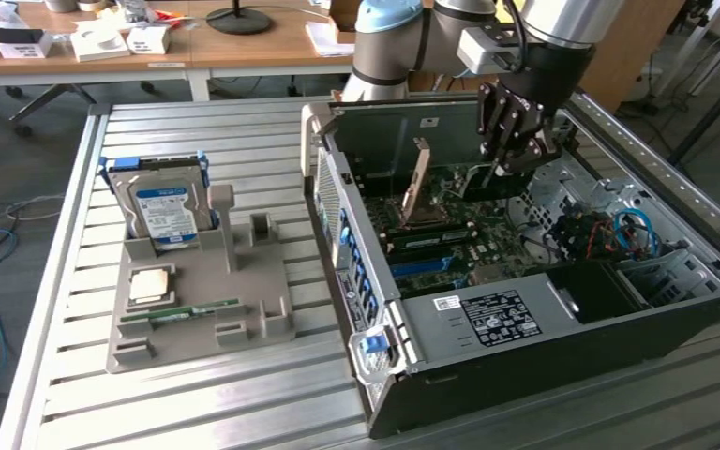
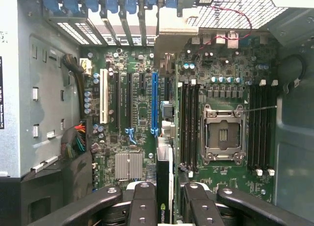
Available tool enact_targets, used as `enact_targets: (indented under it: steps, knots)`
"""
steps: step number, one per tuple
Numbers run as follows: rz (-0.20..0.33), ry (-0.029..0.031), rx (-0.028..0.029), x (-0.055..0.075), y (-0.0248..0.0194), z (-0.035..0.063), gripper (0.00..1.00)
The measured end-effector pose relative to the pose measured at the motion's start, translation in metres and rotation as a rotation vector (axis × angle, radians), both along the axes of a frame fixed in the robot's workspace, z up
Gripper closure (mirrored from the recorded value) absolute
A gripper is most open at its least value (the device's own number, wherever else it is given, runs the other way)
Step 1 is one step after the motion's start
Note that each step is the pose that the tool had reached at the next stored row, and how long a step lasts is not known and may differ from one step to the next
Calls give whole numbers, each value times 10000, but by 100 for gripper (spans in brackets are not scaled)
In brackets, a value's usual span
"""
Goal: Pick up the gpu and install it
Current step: 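Insert the gpu into the slot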
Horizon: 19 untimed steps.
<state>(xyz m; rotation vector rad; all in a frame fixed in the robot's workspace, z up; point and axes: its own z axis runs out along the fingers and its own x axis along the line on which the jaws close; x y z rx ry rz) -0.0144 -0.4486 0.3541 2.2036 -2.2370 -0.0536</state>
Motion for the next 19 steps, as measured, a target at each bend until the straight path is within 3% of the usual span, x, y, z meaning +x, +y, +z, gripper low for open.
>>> enact_targets:
  steps: [19]
  knots:
    - [0,0,0,-7,0,-70,74]
